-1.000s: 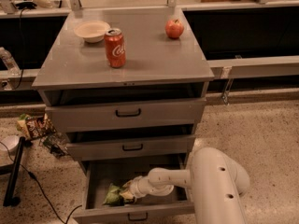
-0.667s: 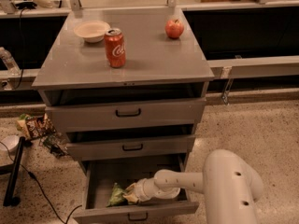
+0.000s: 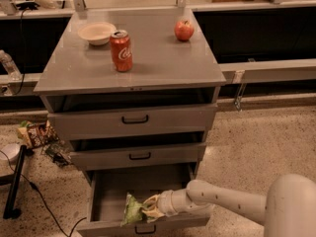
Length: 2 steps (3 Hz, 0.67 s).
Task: Pick green jalapeno chip bag from bottom drawer and place on counter
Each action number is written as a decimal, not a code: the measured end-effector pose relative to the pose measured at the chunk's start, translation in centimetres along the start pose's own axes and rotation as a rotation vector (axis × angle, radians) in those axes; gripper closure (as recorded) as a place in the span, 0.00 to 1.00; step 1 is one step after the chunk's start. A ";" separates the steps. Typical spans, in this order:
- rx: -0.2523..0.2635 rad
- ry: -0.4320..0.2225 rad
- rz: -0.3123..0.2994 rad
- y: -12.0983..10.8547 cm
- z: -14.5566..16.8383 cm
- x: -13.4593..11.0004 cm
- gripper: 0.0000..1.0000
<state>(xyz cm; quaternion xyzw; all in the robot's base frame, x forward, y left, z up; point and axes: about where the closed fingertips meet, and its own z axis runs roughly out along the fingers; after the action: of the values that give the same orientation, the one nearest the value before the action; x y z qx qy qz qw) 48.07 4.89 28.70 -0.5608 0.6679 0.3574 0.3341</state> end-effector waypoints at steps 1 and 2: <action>0.000 -0.083 -0.051 1.3 -7.8 -6.6 1.00; 0.023 -0.132 -0.083 1.0 -12.3 -11.3 1.00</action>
Offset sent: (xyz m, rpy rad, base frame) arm 0.0125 -0.0687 0.2368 0.1714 -0.1561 -0.0076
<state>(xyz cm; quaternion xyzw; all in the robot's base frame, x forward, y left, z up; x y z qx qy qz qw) 48.19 0.26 44.80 -0.5595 0.6246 0.3716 0.3985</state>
